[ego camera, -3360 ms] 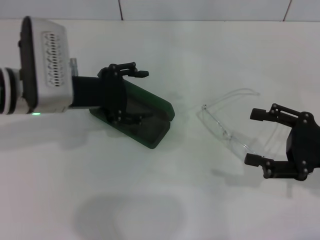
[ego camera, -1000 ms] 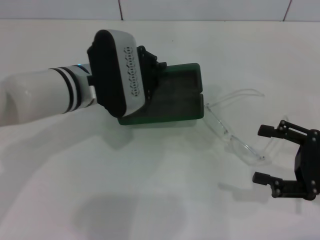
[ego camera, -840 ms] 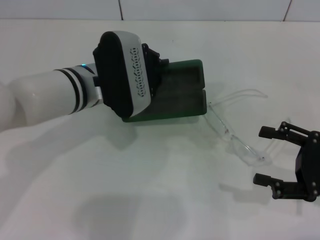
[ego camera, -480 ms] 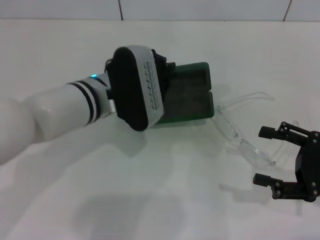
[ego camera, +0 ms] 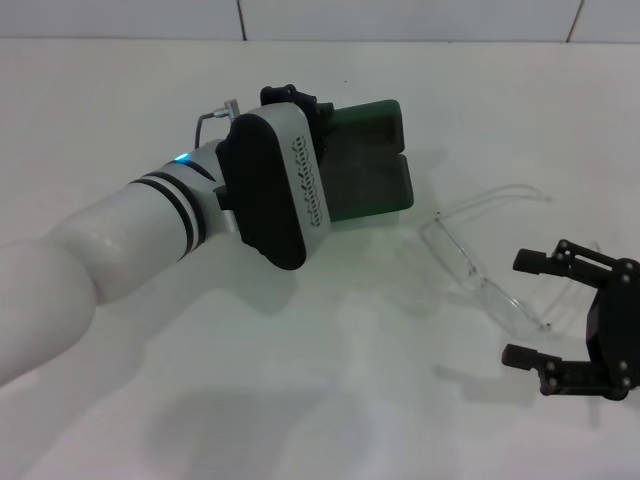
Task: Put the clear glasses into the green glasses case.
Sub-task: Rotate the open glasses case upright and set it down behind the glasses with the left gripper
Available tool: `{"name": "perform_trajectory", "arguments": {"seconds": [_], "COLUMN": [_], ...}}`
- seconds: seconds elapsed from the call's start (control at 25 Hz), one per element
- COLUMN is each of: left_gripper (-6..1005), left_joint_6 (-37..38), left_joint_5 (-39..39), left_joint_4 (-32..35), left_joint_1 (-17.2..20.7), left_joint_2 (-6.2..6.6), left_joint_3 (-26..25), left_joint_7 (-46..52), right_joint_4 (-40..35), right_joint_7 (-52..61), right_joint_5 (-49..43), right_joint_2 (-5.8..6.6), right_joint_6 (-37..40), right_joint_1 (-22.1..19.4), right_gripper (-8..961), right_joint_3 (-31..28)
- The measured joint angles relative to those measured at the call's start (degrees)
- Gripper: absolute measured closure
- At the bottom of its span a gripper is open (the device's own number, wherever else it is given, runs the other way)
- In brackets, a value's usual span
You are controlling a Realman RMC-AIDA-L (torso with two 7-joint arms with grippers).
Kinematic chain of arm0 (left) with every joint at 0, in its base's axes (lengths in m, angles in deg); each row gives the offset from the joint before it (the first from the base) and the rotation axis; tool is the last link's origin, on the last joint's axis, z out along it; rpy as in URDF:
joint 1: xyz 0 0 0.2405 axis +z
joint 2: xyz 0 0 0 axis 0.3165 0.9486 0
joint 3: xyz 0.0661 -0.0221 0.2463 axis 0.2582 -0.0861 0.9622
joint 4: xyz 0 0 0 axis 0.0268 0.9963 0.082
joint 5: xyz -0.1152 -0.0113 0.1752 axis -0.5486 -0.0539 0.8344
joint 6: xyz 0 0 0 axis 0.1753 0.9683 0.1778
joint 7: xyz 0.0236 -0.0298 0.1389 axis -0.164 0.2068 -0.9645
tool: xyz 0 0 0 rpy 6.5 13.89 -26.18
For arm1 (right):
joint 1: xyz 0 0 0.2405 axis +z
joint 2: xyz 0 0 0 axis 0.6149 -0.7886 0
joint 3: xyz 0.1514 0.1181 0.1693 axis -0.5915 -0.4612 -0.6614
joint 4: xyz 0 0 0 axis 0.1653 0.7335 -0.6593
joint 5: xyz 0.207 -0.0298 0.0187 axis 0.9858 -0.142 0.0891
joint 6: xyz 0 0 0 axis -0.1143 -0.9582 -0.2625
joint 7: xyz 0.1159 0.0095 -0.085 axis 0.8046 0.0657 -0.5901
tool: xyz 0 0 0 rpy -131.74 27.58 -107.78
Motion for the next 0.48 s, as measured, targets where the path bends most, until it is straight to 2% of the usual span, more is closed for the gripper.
{"name": "perform_trajectory", "arguments": {"seconds": [0.16,0.48], "left_gripper": [890,890], "left_joint_6": [-1.5,-8.1], "left_joint_5": [0.1,0.2], "left_joint_4": [-0.3,-0.8], "left_joint_1": [0.3,0.5], "left_joint_2": [0.01,0.04], "left_joint_3": [0.8,6.5], "left_joint_7": [-0.1,-0.7], "right_joint_4": [0.0,-0.1], "right_joint_7": [0.0,0.0], "right_joint_5": [0.0,0.0], "right_joint_2": [0.00,0.01], "right_joint_6": [-0.1,-0.1], "right_joint_1": [0.1,0.2], "right_gripper": [89,90], "right_joint_3": [0.0,0.0]}}
